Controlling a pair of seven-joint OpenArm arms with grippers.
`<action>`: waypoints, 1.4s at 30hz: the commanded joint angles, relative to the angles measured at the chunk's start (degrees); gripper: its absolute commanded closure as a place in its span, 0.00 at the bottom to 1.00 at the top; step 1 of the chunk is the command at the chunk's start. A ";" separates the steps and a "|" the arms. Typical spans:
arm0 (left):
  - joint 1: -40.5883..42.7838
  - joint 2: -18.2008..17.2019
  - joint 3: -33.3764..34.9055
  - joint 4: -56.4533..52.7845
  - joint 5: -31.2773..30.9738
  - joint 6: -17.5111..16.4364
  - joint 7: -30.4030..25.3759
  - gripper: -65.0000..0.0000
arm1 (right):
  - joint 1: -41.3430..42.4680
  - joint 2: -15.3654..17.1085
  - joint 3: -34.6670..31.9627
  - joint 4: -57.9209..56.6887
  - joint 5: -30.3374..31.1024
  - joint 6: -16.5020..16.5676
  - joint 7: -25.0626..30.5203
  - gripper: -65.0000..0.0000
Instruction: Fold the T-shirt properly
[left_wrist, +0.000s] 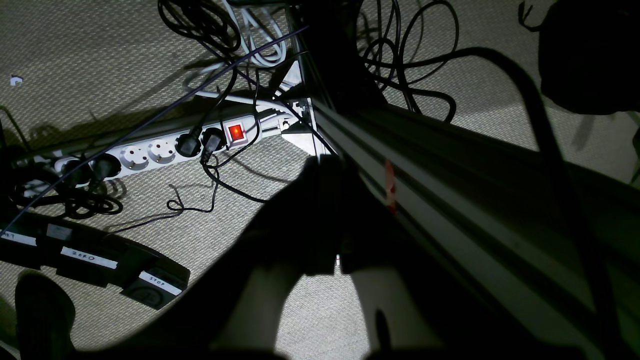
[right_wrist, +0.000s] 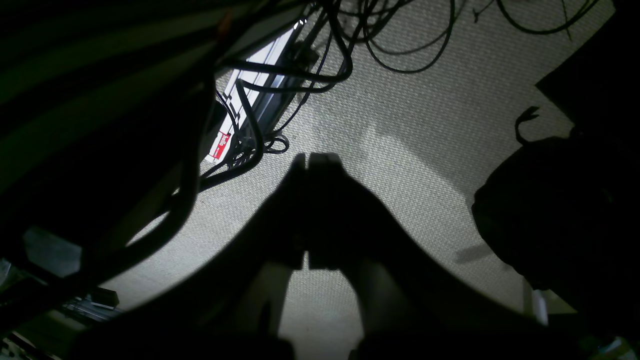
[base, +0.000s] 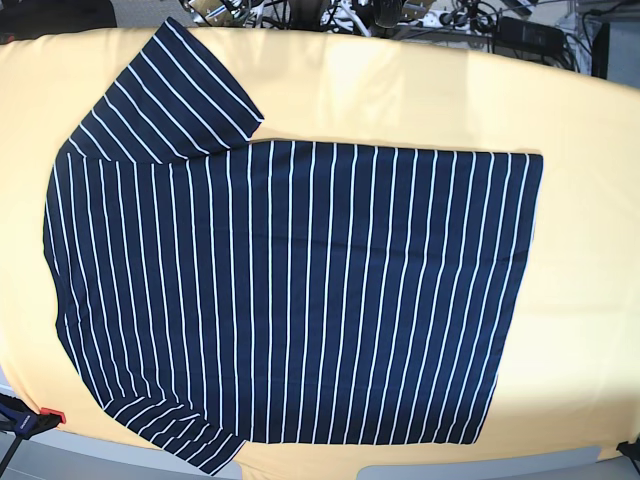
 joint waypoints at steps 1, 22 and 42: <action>0.15 0.33 0.00 0.35 -0.04 -0.33 -0.57 1.00 | 0.15 0.15 0.11 0.33 0.11 0.39 -0.17 1.00; 0.13 0.33 0.00 0.37 -0.07 -0.33 -0.61 1.00 | 0.15 0.17 0.11 0.48 0.13 0.37 -0.15 1.00; 11.58 -1.33 0.02 14.23 6.19 -0.50 9.09 1.00 | -7.37 3.30 0.11 1.73 0.11 7.87 -2.60 1.00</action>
